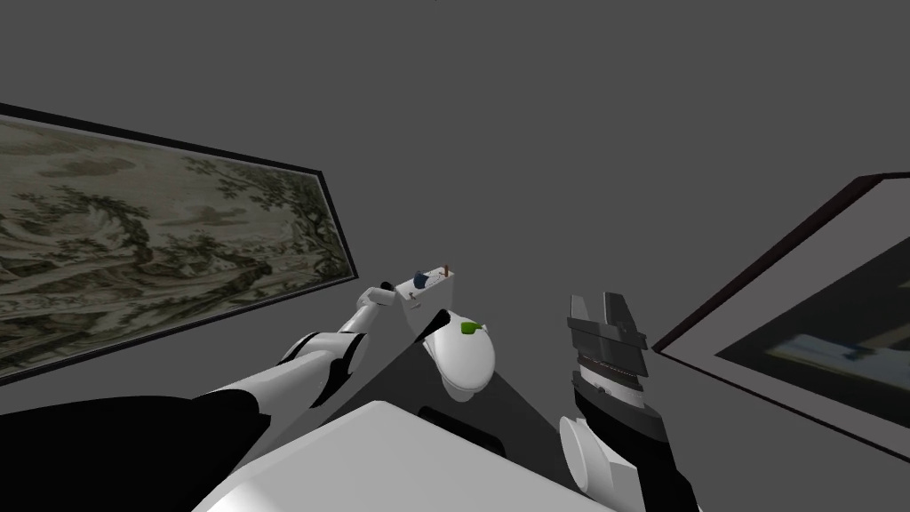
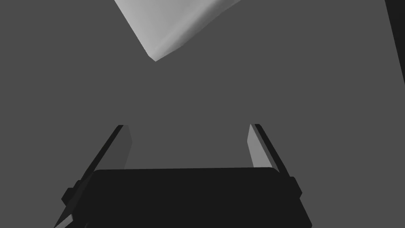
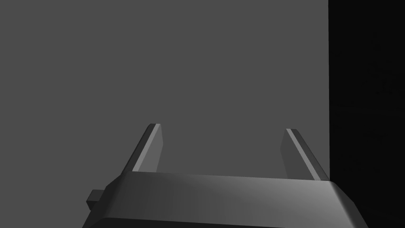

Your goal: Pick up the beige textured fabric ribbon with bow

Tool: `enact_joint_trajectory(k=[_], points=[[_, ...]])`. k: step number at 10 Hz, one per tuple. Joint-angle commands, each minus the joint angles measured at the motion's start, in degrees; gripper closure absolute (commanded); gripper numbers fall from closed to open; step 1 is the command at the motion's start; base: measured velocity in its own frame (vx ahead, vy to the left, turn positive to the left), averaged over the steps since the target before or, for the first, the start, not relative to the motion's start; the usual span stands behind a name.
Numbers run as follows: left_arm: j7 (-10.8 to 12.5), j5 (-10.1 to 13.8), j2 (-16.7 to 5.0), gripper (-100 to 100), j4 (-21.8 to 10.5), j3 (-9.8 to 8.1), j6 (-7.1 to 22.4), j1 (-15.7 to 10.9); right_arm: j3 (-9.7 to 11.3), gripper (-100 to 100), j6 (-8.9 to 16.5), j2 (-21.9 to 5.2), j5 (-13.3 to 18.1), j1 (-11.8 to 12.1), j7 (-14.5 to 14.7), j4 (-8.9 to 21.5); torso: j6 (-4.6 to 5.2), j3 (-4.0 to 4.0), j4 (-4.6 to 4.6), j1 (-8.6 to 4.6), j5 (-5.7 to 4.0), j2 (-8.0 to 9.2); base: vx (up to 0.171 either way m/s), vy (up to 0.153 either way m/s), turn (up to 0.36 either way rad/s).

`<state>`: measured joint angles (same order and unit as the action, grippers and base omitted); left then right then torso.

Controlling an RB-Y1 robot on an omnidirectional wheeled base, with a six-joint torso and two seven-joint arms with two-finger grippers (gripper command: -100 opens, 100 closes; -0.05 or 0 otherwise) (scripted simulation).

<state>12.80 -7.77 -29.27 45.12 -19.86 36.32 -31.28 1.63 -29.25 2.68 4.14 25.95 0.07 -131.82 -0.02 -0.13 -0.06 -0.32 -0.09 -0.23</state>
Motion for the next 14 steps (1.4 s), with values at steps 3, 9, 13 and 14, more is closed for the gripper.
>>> enact_joint_trajectory(k=[3, 9, 13, 14], points=[[0.55, 0.78, -0.49, -100, -4.23, -1.45, 4.60, -3.03, 0.00, 0, 0.00, 0.00, 0.00, 0.00, 0.00, 0.00, 0.00, 0.00, 0.00, 0.00, 0.00, -0.01, 0.055, -0.089, 0.039], [1.37, 3.23, -1.86, -100, -11.92, -4.87, 13.69, -9.59, 0.00, 0, 0.00, 0.00, 0.00, 0.00, 0.00, 0.00, 0.01, -0.02, -0.01, -0.02, -0.01, -0.01, 0.060, -0.093, 0.046], [1.71, 4.17, -2.62, -100, -14.66, -6.24, 17.18, -12.30, 0.00, 0, 0.00, 0.00, 0.00, 0.00, 0.00, 0.00, 0.00, -0.03, -0.01, 0.08, 0.01, -0.05, 0.059, -0.070, 0.036], [1.85, 4.55, -3.00, -100, -15.77, -6.82, 18.63, -13.45, 0.00, 0, 0.00, 0.00, 0.00, 0.00, 0.00, 0.00, 0.00, -0.02, -0.02, 0.13, 0.02, -0.02, 0.061, -0.061, 0.024]])
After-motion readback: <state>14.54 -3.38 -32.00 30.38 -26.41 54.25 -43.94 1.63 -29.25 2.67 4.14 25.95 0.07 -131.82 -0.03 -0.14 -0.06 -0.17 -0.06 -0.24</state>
